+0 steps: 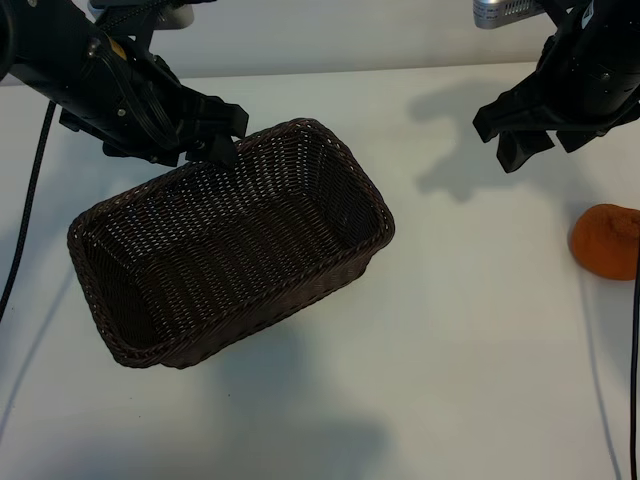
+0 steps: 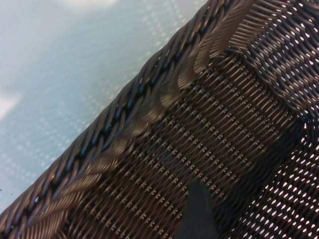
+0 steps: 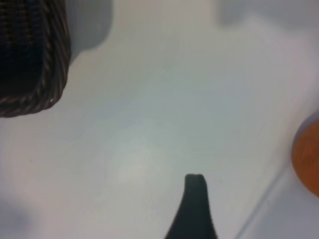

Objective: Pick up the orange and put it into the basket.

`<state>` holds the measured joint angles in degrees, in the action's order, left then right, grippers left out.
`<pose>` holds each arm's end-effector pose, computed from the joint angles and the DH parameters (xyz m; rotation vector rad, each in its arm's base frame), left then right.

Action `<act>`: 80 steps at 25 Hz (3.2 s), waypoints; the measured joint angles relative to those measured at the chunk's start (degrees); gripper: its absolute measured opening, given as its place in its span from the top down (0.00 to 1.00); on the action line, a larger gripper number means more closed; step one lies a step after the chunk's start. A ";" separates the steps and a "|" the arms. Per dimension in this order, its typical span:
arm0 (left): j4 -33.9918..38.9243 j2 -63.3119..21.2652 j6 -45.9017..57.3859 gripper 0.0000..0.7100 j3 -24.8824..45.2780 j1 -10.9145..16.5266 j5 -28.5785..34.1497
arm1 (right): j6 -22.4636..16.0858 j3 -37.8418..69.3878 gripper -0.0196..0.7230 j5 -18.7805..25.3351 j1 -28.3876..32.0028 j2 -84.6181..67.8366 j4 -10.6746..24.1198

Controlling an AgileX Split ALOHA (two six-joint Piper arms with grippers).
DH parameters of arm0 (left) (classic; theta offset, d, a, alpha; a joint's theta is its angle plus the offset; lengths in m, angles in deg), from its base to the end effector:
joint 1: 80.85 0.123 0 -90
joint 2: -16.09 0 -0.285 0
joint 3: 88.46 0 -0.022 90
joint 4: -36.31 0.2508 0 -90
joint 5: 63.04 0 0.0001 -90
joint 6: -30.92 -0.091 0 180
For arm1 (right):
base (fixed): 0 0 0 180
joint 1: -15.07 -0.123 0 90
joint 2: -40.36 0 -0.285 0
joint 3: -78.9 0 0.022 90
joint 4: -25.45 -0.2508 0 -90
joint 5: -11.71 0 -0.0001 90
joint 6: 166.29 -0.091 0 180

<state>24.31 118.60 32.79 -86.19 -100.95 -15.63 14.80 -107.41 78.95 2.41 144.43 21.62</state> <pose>0.3263 -0.1343 0.2794 0.2864 2.6623 -0.3755 0.3346 0.0809 0.2996 -0.3199 2.8670 0.1317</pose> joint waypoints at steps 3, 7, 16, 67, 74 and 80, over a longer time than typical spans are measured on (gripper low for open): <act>0.00 0.00 0.00 0.16 0.00 0.00 0.00 | 0.00 0.00 0.19 0.29 0.00 0.00 0.05; 0.00 0.00 0.00 0.16 0.00 0.00 0.00 | 0.00 0.00 0.19 0.53 0.00 0.00 0.10; 0.00 0.00 0.00 0.16 0.00 0.00 0.00 | 0.00 0.00 0.19 1.19 0.00 0.00 0.25; 21.84 -13.17 43.34 0.17 31.61 0.00 -12.86 | 0.00 0.00 0.19 1.41 0.00 0.05 -0.37; 22.07 -9.38 46.35 0.17 31.74 0.49 -14.96 | 0.00 0.00 0.19 1.41 0.00 0.05 -0.37; 21.97 -6.27 46.48 0.17 31.78 0.49 -16.48 | 0.00 0.00 0.19 1.50 0.00 0.05 -0.37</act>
<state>46.28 112.33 79.27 -54.41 -100.45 -32.12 14.80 -107.41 80.45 2.41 144.47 21.26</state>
